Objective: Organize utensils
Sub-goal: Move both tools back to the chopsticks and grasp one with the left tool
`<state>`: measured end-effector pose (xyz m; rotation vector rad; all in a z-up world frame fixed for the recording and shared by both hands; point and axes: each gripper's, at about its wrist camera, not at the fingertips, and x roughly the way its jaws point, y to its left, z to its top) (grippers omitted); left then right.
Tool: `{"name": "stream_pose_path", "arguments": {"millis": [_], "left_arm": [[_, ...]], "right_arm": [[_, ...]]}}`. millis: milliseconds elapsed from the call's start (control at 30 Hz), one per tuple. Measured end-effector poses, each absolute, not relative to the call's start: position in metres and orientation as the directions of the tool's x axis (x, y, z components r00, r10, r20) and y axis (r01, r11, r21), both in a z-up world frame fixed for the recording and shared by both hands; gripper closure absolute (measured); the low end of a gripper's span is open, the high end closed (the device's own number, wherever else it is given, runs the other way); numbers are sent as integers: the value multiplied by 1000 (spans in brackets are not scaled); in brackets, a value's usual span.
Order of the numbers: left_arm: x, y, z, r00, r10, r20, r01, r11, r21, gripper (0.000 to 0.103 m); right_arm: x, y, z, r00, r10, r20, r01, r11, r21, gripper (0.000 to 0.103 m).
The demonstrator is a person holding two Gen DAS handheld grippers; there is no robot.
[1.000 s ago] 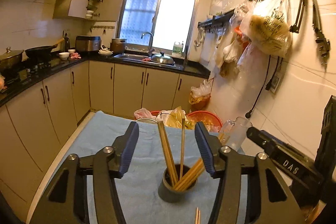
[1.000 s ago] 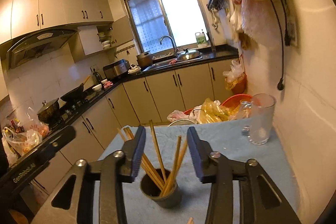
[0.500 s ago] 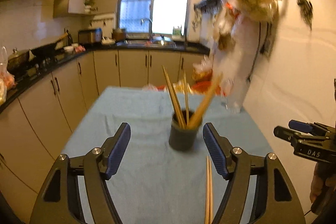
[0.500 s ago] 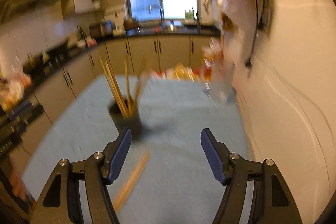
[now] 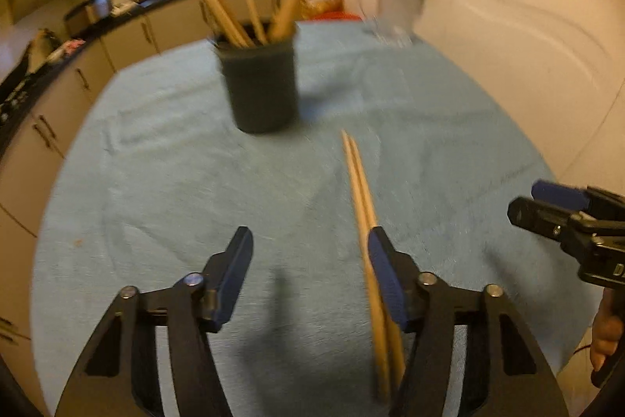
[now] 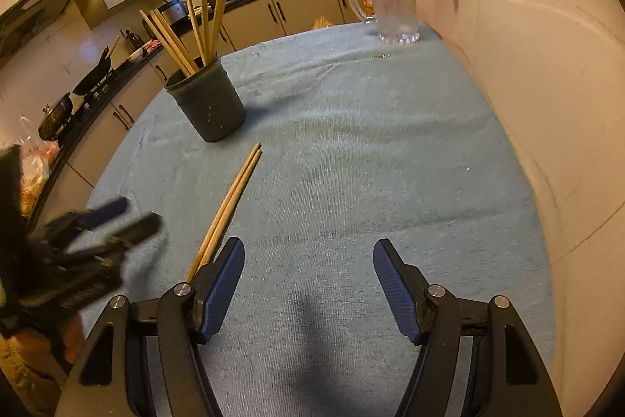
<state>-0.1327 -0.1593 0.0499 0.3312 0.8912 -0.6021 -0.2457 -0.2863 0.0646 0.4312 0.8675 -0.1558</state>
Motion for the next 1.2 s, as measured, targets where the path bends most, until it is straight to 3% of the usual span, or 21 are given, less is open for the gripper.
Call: {"name": "stream_pose_path", "arguments": {"millis": [167,367,600,1067,1200], "left_arm": [[-122,-179,22,423,-325,-846,635,772,21,72],[-121,-188,14,416,-325,-849,643,766,21,73],[-118,-192,19,373,-394,-840,655,753,-61,73],[-116,-226,17,431,-320,-843,690,719,80,75],[-109,-238,12,428,-300,-852,691,717,94,83]], "right_arm": [[-241,-286,57,650,44,-759,304,900,313,30],[-240,-292,42,651,64,-756,315,884,345,30],[-239,-296,29,652,76,-754,320,874,365,30],[-240,-287,27,666,33,-745,318,891,324,30],[-240,-287,26,669,29,-743,319,891,322,30]]}}
